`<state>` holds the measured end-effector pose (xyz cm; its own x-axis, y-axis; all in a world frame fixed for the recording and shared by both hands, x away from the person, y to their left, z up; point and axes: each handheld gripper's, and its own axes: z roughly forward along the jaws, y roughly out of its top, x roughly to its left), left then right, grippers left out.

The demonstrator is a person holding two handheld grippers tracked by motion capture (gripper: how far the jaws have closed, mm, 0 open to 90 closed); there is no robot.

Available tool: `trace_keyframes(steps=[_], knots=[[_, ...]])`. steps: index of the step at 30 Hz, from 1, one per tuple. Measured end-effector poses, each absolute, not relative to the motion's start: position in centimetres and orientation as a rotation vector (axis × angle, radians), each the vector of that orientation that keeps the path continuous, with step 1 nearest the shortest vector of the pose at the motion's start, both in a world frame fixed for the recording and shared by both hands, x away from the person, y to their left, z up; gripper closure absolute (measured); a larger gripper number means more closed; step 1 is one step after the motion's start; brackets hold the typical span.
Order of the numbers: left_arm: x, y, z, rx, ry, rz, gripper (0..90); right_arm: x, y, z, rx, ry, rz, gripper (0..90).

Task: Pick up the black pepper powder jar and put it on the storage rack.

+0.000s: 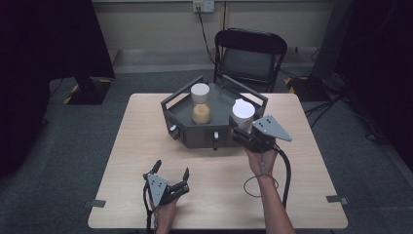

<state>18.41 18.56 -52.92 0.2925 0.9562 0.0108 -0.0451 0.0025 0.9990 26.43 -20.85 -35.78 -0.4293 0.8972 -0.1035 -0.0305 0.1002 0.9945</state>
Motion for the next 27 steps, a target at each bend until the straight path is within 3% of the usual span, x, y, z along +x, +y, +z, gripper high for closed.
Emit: trace_keyframes(steps=[27], knots=[[18.4, 18.6, -52.9, 1.305, 0.955, 1.011, 1.1, 31.4, -18.1, -33.8, 0.924, 1.551, 1.396, 30.2]])
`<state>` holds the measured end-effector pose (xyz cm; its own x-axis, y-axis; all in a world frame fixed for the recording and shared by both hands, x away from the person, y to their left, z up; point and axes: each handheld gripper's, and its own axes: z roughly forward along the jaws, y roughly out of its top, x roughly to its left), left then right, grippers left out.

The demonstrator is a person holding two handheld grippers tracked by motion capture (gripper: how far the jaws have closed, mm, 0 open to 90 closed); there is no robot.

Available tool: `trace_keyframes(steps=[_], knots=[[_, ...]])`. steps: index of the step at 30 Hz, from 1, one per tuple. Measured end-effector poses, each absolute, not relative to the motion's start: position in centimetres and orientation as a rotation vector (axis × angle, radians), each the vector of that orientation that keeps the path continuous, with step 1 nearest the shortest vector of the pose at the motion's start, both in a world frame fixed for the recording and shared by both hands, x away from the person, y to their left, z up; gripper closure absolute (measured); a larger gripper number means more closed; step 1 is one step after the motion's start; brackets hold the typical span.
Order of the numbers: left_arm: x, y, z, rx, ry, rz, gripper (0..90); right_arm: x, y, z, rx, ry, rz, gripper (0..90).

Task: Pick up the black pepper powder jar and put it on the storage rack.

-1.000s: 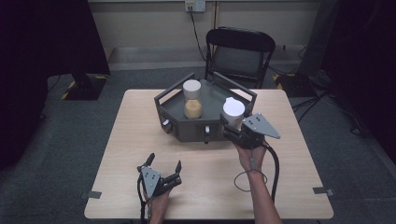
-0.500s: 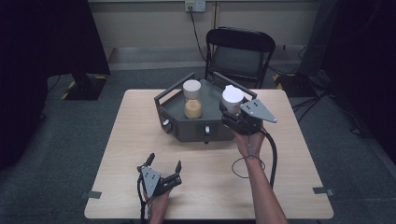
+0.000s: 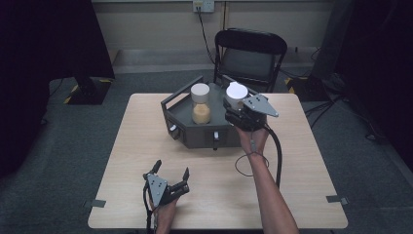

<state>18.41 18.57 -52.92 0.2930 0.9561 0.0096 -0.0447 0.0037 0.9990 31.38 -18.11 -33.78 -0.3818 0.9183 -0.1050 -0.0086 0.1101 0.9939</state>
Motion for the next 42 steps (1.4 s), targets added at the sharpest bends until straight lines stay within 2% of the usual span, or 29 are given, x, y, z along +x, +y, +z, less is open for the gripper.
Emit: trace_keyframes(steps=[17, 42], knots=[[18.4, 18.6, -52.9, 1.305, 0.953, 1.009, 1.1, 35.1, -16.8, -34.8, 0.989, 1.579, 1.368, 30.2], [18.4, 18.6, -52.9, 1.306, 0.952, 1.010, 1.1, 35.8, -16.8, -35.6, 1.042, 1.587, 1.373, 30.2]])
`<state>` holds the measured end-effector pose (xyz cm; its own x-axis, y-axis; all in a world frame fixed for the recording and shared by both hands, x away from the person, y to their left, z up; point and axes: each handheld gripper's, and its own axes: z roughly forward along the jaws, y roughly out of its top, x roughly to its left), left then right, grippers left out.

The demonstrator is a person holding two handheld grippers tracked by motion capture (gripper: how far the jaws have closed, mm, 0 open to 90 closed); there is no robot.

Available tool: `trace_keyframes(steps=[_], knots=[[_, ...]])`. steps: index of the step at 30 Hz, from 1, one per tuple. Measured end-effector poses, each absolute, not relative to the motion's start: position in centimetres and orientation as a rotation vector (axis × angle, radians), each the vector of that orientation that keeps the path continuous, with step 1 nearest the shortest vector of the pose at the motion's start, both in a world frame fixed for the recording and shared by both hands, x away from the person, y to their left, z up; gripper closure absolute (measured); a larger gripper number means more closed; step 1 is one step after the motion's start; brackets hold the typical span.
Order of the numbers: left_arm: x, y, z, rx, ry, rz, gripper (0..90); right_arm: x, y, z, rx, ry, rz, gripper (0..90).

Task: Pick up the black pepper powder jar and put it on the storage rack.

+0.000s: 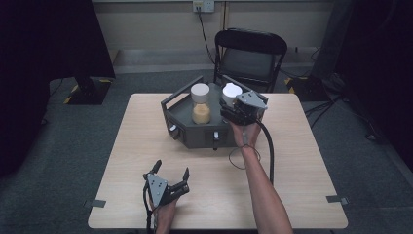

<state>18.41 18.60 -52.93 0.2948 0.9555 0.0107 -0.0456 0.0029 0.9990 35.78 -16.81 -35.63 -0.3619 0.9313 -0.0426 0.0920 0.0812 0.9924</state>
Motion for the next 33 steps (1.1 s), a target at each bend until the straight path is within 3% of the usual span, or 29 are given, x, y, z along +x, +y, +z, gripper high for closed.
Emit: trace_keyframes(steps=[27, 33], knots=[[18.40, 18.59, -52.93, 1.305, 0.954, 1.010, 1.2, 35.56, -16.64, -35.67, 1.059, 1.576, 1.372, 29.5], [18.41, 18.57, -52.92, 1.305, 0.955, 1.010, 1.1, 35.23, -16.66, -36.13, 1.029, 1.529, 1.394, 13.1]])
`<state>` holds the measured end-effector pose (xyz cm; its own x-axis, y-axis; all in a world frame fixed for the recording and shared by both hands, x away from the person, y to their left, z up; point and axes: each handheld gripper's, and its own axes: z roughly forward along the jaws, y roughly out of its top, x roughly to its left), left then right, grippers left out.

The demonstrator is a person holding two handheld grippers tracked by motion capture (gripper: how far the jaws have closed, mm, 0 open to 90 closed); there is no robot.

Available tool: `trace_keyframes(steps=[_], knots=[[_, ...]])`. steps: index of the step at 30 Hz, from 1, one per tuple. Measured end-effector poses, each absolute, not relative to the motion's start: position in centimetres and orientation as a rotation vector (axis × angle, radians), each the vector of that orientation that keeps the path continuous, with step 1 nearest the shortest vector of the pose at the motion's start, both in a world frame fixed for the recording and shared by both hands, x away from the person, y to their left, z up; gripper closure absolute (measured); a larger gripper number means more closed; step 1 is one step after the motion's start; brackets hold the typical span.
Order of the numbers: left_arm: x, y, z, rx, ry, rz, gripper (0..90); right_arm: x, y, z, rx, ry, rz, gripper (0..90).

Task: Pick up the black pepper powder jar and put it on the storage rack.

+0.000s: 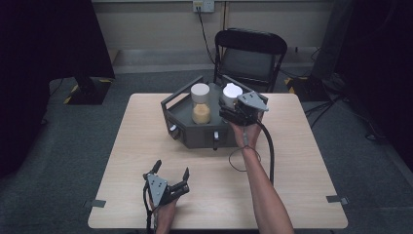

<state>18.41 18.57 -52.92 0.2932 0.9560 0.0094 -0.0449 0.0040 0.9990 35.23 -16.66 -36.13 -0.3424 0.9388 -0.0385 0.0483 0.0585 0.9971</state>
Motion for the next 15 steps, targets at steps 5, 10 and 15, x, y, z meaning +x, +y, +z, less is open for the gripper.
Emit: trace_keyframes(steps=[5, 10, 15], knots=[[18.40, 18.58, -52.93, 1.305, 0.954, 1.011, 1.1, 34.91, -16.46, -36.19, 1.003, 1.509, 1.393, 1.1], [18.41, 18.58, -52.92, 1.305, 0.954, 1.011, 1.2, 34.40, -16.14, -36.46, 0.974, 1.472, 1.390, 0.0], [18.41, 18.58, -52.93, 1.305, 0.954, 1.010, 1.1, 34.27, -16.29, -36.33, 0.991, 1.479, 1.397, 0.0]])
